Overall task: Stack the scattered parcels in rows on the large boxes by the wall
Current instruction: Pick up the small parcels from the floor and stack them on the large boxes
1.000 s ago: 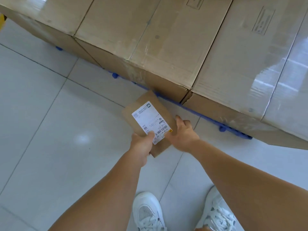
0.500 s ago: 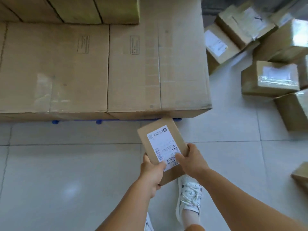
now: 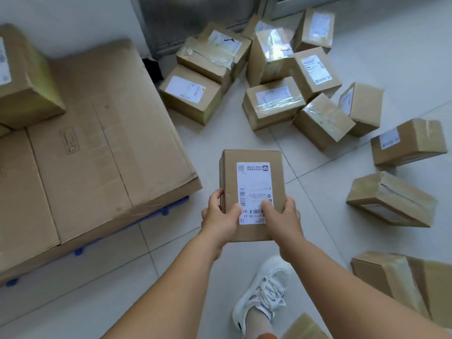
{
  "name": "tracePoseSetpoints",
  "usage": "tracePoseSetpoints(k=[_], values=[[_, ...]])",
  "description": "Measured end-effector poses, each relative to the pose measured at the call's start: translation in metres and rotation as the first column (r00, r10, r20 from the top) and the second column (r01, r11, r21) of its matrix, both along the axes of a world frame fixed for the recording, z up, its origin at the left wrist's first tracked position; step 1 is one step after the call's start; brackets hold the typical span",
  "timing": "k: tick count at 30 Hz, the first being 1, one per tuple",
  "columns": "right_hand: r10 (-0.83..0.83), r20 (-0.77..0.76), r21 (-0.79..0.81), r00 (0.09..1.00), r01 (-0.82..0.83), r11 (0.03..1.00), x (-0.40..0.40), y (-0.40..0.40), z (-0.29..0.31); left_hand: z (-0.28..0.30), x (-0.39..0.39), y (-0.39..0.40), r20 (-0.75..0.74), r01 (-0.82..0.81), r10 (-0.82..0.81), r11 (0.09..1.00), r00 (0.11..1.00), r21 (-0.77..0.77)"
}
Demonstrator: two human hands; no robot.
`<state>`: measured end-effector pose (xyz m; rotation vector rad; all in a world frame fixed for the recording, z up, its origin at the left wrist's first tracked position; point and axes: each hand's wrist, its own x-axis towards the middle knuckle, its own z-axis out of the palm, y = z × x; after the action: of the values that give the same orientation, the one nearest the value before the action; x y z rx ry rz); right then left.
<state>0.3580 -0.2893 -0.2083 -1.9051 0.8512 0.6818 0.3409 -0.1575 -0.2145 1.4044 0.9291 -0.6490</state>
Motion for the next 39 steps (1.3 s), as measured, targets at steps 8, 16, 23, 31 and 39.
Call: tracePoseSetpoints(k=[8, 16, 23, 31, 39], values=[[-0.194, -0.043, 0.118, 0.98, 0.198, 0.973, 0.071, -0.063, 0.016, 0.019, 0.093, -0.048, -0.002, 0.069, -0.07, 0.995, 0.998, -0.07], [-0.074, -0.022, 0.202, 0.997, 0.077, 0.976, 0.146, -0.096, 0.007, 0.011, 0.155, -0.072, -0.087, -0.048, 0.046, 0.999, 0.995, -0.019], [-0.016, -0.084, 0.266, 0.996, 0.038, 0.963, 0.209, -0.072, -0.007, -0.011, 0.2, -0.042, -0.018, -0.213, 0.216, 0.972, 0.976, 0.096], [-0.08, -0.132, 0.162, 0.988, 0.101, 0.982, 0.305, -0.043, -0.081, -0.067, 0.317, 0.017, 0.201, -0.159, 0.112, 0.958, 0.973, 0.24], [0.425, -0.036, -0.273, 0.905, -0.418, 0.867, 0.38, 0.018, -0.148, -0.109, 0.353, 0.056, 0.165, 0.004, -0.097, 0.873, 0.982, 0.487]])
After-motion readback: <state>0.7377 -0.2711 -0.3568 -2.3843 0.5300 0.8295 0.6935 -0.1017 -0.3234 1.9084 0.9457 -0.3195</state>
